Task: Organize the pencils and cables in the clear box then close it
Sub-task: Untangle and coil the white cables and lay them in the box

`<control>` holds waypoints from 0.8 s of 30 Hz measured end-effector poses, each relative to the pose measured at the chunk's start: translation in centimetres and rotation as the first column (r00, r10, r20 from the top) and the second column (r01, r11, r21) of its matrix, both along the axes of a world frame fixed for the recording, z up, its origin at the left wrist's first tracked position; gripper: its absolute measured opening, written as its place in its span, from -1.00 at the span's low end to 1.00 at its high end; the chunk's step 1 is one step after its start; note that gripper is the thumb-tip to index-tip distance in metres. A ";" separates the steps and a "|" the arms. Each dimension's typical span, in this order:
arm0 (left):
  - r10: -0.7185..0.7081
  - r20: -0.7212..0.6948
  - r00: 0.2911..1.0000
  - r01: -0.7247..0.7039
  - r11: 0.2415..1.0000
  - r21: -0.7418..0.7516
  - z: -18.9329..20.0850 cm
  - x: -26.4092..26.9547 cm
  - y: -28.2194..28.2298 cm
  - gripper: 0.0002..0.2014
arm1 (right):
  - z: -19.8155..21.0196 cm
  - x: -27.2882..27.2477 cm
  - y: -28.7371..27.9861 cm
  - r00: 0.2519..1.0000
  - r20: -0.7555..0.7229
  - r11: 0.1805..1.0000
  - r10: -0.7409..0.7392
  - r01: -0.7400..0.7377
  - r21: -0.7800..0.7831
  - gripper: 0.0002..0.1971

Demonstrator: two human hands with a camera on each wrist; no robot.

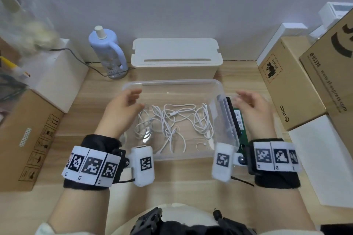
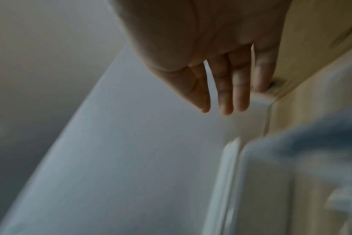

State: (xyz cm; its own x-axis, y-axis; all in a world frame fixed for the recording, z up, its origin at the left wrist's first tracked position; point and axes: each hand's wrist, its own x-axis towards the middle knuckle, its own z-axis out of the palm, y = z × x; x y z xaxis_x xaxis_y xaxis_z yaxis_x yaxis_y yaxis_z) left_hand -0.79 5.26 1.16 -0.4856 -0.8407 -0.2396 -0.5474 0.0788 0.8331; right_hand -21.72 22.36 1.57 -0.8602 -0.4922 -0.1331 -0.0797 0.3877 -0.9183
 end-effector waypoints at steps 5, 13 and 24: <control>-0.025 -0.110 0.994 0.050 0.973 0.227 -0.5 -1.0 0.3 -0.68 | -0.6 5.8 -6.6 0.738 0.365 0.683 0.568 -0.670 0.291 -0.89; 0.038 -0.100 0.994 0.003 0.923 0.385 -1.9 0.8 0.4 -0.78 | -5.4 5.7 -9.7 0.534 0.636 0.358 0.557 -0.845 0.397 -0.52; -0.142 -0.312 0.940 0.196 0.969 0.151 0.4 -0.5 -0.4 -0.49 | 2.0 3.9 -8.3 0.670 0.210 0.701 0.712 -0.688 -0.185 -0.76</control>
